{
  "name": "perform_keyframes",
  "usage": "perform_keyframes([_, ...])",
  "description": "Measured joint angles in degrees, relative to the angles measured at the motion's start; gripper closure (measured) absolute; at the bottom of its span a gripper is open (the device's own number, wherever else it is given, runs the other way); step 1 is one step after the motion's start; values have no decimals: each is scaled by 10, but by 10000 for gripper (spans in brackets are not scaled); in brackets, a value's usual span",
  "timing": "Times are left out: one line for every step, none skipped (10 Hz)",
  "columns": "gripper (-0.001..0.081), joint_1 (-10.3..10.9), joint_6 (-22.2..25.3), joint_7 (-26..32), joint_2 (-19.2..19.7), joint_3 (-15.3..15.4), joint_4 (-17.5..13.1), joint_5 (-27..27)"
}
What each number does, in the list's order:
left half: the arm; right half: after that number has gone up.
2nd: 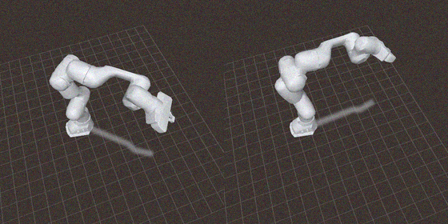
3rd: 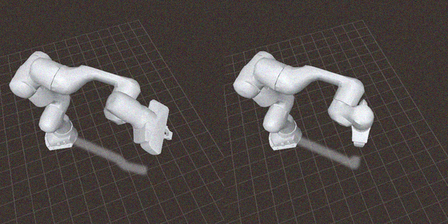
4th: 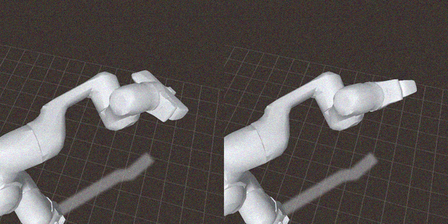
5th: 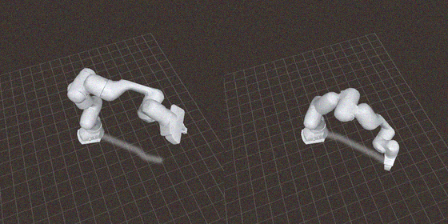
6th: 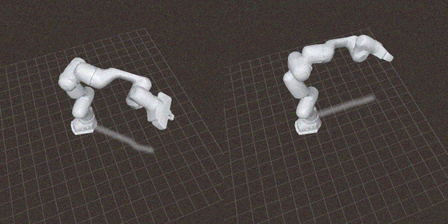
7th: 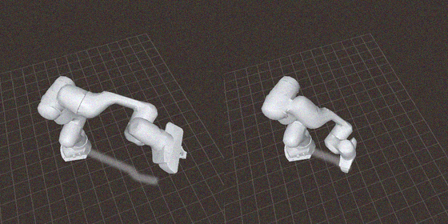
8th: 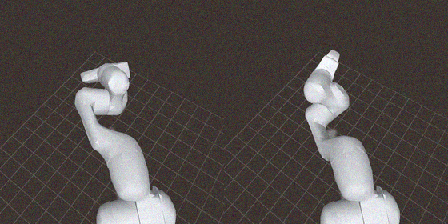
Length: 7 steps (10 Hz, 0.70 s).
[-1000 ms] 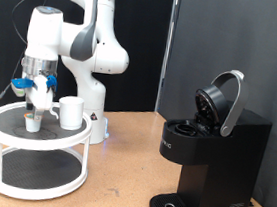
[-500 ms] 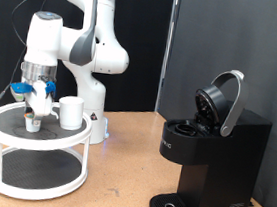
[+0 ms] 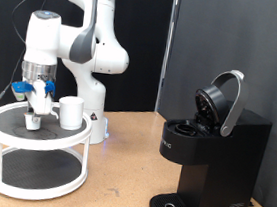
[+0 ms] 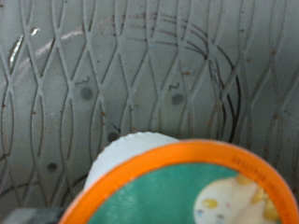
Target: Make a cup of coffee with the keurig machine
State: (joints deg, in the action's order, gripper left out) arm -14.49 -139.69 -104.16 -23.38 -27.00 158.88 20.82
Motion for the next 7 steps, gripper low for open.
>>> perform_keyframes([441, 0, 4, -1, -1, 1, -1, -3])
perform_keyframes([441, 0, 6, -3, -1, 3, -3, -3])
perform_keyframes([441, 0, 12, -3, -1, 5, -5, -4])
perform_keyframes([441, 0, 34, -2, -4, 7, -12, -9])
perform_keyframes([441, 2, 69, 3, -10, 8, -25, -22])
perform_keyframes([441, 6, 113, 11, -19, 8, -44, -39])
perform_keyframes([441, 9, 147, 18, -28, 8, -64, -53])
